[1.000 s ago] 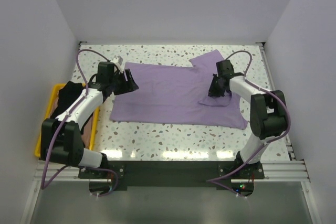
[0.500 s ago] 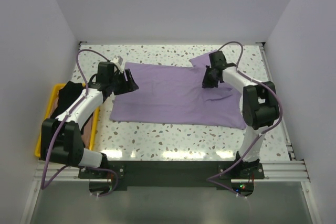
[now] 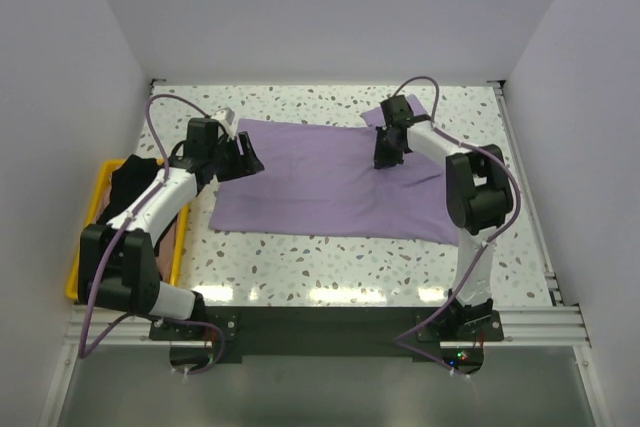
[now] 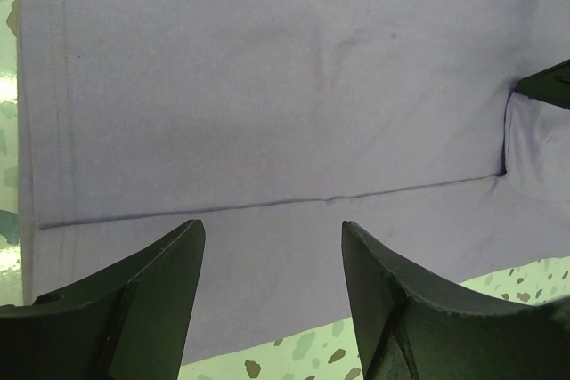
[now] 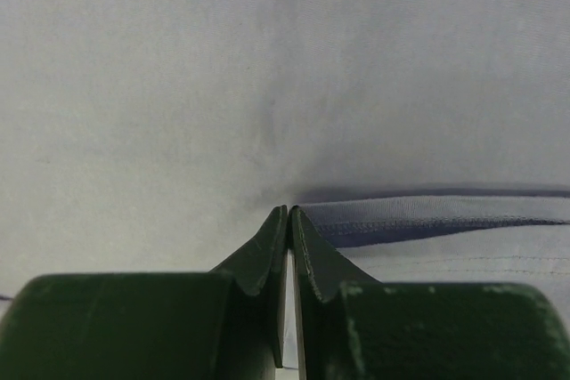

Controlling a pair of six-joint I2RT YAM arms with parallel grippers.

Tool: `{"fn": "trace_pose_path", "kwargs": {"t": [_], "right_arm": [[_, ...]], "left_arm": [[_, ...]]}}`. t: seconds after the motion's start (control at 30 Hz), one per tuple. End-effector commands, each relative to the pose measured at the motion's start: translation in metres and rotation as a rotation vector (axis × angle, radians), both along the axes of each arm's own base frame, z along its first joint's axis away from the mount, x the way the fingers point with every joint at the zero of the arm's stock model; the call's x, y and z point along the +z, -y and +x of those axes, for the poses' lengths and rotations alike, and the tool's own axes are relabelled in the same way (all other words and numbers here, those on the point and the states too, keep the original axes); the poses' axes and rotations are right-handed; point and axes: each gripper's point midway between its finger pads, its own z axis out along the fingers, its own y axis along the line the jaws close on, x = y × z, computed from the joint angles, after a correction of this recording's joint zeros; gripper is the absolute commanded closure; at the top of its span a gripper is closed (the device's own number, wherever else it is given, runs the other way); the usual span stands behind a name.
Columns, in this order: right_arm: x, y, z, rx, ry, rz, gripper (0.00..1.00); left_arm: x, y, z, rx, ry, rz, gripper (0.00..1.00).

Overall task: Fold and stack the t-shirts
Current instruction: Fold the tshirt

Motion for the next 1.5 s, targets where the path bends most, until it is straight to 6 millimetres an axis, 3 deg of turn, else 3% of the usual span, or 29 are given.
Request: {"fn": "trace_pose_path", "kwargs": {"t": [0.0, 0.33, 0.43, 0.53, 0.57, 0.77, 0.9, 0.97, 1.0, 1.03, 1.07, 1.1, 1.17, 1.2, 1.27, 1.3, 1.47], "right_arm": [[0.009, -0.01, 0.011, 0.065, 0.04, -0.027, 0.92], [-0.002, -0.016, -0.001, 0.143, 0.03, -0.102, 0.88], [0.0, -0.015, -0.002, 0.147, 0.045, -0.105, 0.84], [0.007, -0.013, 0.0, 0.15, 0.073, -0.114, 0.72], [0.015, -0.014, 0.0, 0.151, 0.09, -0.104, 0.63], [0.062, -0.003, 0.005, 0.081, 0.195, -0.088, 0.3], [0.1, 0.012, -0.009, -0.044, 0.262, -0.005, 0.26], [0.09, 0.023, -0.028, -0.086, 0.238, -0.024, 0.26], [0.075, 0.032, -0.043, -0.136, 0.201, -0.046, 0.26], [0.082, 0.036, -0.05, -0.158, 0.22, -0.031, 0.26], [0.076, 0.038, -0.057, -0.193, 0.208, -0.014, 0.26], [0.06, 0.045, -0.072, -0.214, 0.176, -0.022, 0.26], [0.055, 0.054, -0.084, -0.258, 0.172, -0.01, 0.26], [0.038, 0.061, -0.098, -0.294, 0.133, -0.014, 0.26], [0.03, 0.073, -0.102, -0.362, 0.13, 0.03, 0.27], [0.017, 0.087, -0.109, -0.407, 0.109, 0.039, 0.27], [-0.002, 0.1, -0.124, -0.48, 0.065, 0.079, 0.28]], "left_arm": [[0.004, 0.002, 0.005, -0.026, 0.034, 0.008, 0.32], [0.001, 0.004, 0.004, -0.03, 0.021, 0.002, 0.32], [0.0, 0.004, 0.004, -0.029, 0.019, 0.001, 0.32], [-0.001, 0.004, 0.003, -0.028, 0.017, 0.0, 0.32], [-0.002, 0.004, 0.003, -0.023, 0.015, -0.003, 0.32], [-0.02, 0.005, 0.001, 0.056, -0.056, -0.055, 0.31], [-0.035, 0.007, -0.003, 0.127, -0.098, -0.102, 0.32], [-0.043, 0.006, -0.007, 0.167, -0.11, -0.118, 0.32], [-0.045, 0.007, -0.01, 0.178, -0.114, -0.121, 0.32], [-0.049, 0.006, -0.012, 0.197, -0.119, -0.125, 0.34], [-0.053, 0.005, -0.013, 0.213, -0.118, -0.113, 0.34], [-0.055, 0.004, -0.015, 0.228, -0.121, -0.109, 0.34], [-0.065, 0.001, -0.02, 0.271, -0.138, -0.107, 0.35], [-0.066, 0.0, -0.022, 0.283, -0.138, -0.109, 0.36], [-0.075, -0.004, -0.027, 0.322, -0.142, -0.111, 0.38], [-0.081, -0.006, -0.033, 0.333, -0.148, -0.108, 0.38], [-0.096, -0.015, -0.044, 0.391, -0.156, -0.1, 0.39]]}}
